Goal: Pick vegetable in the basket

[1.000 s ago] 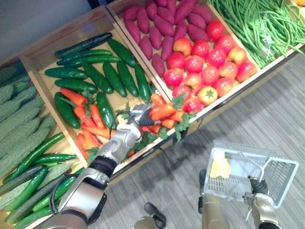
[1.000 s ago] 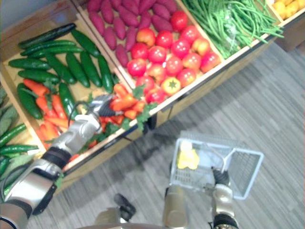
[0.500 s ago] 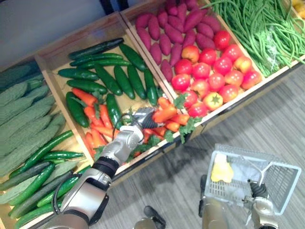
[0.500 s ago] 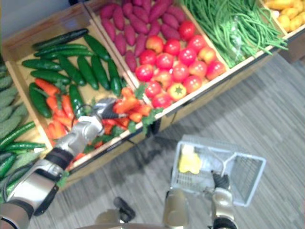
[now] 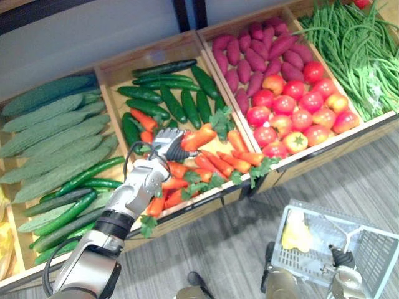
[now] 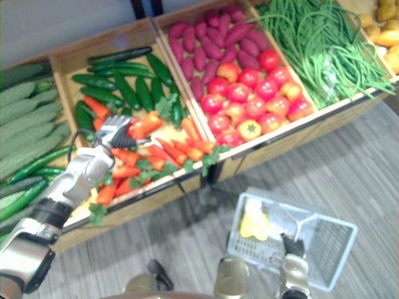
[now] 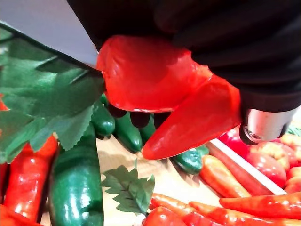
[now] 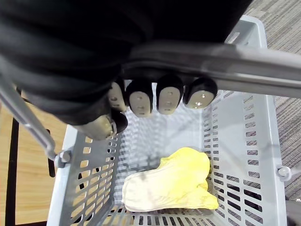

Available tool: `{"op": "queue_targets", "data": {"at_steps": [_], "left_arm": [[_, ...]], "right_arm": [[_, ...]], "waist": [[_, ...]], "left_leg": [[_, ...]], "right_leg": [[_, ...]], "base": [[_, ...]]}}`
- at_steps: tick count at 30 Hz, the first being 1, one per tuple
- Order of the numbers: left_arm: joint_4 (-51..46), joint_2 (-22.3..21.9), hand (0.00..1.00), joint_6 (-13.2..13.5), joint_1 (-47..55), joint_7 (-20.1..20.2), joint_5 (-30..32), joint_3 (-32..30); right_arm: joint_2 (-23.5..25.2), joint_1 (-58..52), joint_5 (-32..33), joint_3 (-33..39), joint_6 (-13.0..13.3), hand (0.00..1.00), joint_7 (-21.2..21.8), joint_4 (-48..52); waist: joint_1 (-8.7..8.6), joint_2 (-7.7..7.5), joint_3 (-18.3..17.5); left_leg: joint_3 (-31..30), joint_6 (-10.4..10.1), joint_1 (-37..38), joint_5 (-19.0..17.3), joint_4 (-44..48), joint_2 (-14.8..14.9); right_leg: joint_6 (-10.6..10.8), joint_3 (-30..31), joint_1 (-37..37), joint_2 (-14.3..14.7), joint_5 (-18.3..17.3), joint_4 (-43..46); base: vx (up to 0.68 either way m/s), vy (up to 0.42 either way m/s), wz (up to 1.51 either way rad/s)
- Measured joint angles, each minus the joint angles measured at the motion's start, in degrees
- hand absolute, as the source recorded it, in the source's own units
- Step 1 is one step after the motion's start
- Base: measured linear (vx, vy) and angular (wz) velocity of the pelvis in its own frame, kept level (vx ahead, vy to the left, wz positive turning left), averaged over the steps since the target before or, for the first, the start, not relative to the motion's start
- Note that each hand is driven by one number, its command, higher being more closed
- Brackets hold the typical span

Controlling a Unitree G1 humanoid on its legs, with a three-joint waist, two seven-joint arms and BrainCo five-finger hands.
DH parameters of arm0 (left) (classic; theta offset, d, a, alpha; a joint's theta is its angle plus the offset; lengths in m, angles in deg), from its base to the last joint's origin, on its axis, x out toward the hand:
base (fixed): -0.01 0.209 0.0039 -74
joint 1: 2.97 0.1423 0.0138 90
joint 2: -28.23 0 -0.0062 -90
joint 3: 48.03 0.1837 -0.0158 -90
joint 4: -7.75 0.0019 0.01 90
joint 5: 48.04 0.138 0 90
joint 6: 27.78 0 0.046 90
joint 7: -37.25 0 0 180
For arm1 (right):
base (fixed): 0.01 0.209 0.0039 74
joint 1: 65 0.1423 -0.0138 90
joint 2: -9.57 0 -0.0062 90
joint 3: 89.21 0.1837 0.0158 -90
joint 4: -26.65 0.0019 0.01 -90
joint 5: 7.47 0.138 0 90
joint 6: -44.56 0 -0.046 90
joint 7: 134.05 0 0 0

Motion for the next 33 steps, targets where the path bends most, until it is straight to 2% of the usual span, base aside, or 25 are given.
{"op": "queue_targets", "data": {"at_steps": [5, 7, 9, 12, 15, 19, 24, 26, 31, 33], "left_arm": [[-6.5, 2.0, 1.00, 2.6, 5.1, 0.0, -0.4, 0.1], [-8.3, 3.5, 1.00, 4.2, 6.5, 0.1, -0.5, 0.6], [-10.3, 5.1, 1.00, 4.7, 6.7, 0.1, -0.9, 1.9], [-14.7, 7.7, 1.00, 7.2, 7.5, 0.2, -1.4, 4.9], [-19.8, 9.1, 1.00, 9.8, 8.1, 0.6, -1.6, 9.3], [-25.3, 9.7, 1.00, 12.7, 8.2, 1.9, -4.0, 13.6], [-29.0, 9.7, 1.00, 15.3, 7.7, 5.1, -7.8, 21.1], [-29.1, 9.5, 1.00, 15.5, 7.0, 5.6, -8.3, 23.5], [-29.3, 8.3, 1.00, 15.7, 2.3, 7.8, -10.4, 30.1], [-29.3, 7.1, 1.00, 15.9, 1.1, 8.7, -10.5, 31.9]], "right_arm": [[-2.1, 0.0, -2.4, 0.4, -1.1, 1.00, 0.0, -1.6], [-3.9, -0.1, -4.6, 0.4, -1.2, 1.00, 0.0, -1.7], [-5.9, -0.2, -7.2, 0.2, -1.8, 1.00, 0.1, -1.7], [-10.2, -0.2, -13.1, -0.6, -2.1, 1.00, 0.3, -1.7], [-15.3, 0.0, -15.9, -3.4, -2.0, 1.00, 0.6, -0.7], [-18.8, -0.1, -17.7, -7.8, -1.8, 1.00, 1.4, 4.8], [-23.9, -1.2, -17.7, -16.1, -0.7, 1.00, 5.1, 15.5], [-25.6, -1.3, -17.7, -19.0, -0.1, 1.00, 5.9, 18.4], [-30.9, -1.6, -17.7, -25.6, 1.9, 1.00, 9.3, 24.3], [-33.5, -1.6, -17.7, -28.9, 3.7, 1.00, 10.4, 26.5]], "waist": [[0.16, -0.30, -2.5], [0.28, -0.45, -3.4], [0.22, -0.66, -4.0], [0.08, -0.70, -4.9], [0.05, -1.05, -6.1], [-0.16, -1.48, -7.4], [-0.70, -1.67, -8.3], [-1.64, -1.69, -8.3], [-1.68, -1.59, -8.4], [-1.85, -1.56, -8.4]], "left_leg": [[-1.1, 0.5, 0.3, 1.1, -1.9, -0.7], [-1.1, 0.7, 0.7, 1.7, -3.0, -1.4], [-1.1, 0.8, 1.0, 2.2, -4.0, -1.8], [-0.5, 0.7, 2.6, 3.5, -6.2, -2.3], [2.8, 0.4, 5.4, 3.7, -7.5, -2.3], [8.1, -0.6, 8.2, 2.9, -7.6, -2.2], [15.2, -1.8, 10.9, 1.2, -5.7, -1.6], [16.4, -1.8, 11.3, 1.2, -5.6, -1.5], [19.5, -2.3, 12.1, -0.5, -2.0, -0.1], [19.8, -2.3, 12.0, -1.6, -0.1, 0.6]], "right_leg": [[0.0, -0.8, 0.7, -0.3, 0.0, -0.4], [0.0, -0.7, 1.2, -0.5, 0.0, -0.7], [0.0, -0.6, 1.8, -0.6, 0.0, -1.7], [0.1, 0.0, 2.2, -0.2, 0.1, -2.1], [0.1, 2.6, 2.5, 0.7, 0.1, -2.1], [0.2, 7.1, 1.5, 2.0, 0.6, -2.1], [0.2, 12.0, -0.4, 3.2, 0.7, -1.0], [0.2, 12.2, -0.5, 3.4, 0.7, -0.9], [0.2, 13.3, -0.6, 3.9, 0.7, 0.0], [0.2, 13.7, -0.6, 3.9, 0.7, 0.2]], "base": [[-0.05, -0.008, 0.14], [-0.07, -0.008, 0.04], [-0.08, -0.011, 0.03], [-0.04, -0.029, -0.12], [-0.01, -0.012, -0.39], [-0.01, -0.003, -0.68], [-0.02, 0.012, -0.59], [-0.03, -0.007, -0.24], [-0.07, -0.002, -0.17], [-0.10, 0.023, -0.12]]}}
